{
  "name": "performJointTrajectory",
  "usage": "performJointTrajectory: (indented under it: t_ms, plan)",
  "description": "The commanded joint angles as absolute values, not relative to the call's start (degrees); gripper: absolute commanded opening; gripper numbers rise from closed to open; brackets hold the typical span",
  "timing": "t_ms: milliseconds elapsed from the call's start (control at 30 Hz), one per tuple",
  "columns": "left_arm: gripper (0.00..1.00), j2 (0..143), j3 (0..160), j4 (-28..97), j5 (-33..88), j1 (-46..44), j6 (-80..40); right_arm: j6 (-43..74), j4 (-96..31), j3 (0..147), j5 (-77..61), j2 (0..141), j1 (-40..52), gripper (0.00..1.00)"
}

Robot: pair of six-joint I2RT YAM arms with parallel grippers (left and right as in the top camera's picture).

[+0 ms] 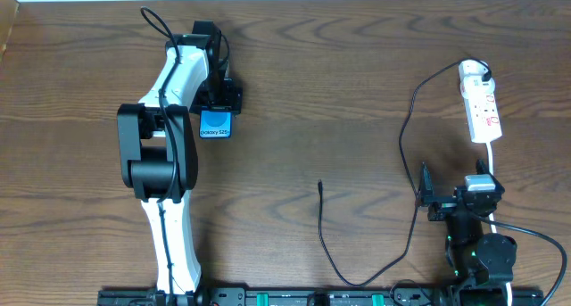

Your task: Plug charger to phone and switch on socket

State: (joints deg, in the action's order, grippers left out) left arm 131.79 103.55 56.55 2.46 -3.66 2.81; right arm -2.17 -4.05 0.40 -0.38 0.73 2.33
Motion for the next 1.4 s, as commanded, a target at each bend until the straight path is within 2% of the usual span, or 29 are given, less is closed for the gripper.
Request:
performJointTrajectory:
  t_ms: [0,400,1367]
  plan:
    - [0.89,132.79,105.01,56.69,2.59,-3.9,2.28,-2.85,-4.34,0.32,-0.12,0.56,2.61,0.99]
    - [0.89,132.79,105.01,56.69,2.59,-3.9,2.31,-2.85,-4.34,0.32,-0.12,0.54,2.61,0.99]
    - [0.78,132.79,105.01,56.64,2.59,-3.9,2.31,-2.85,-4.32,0.32,-0.12,0.54,2.61,0.99]
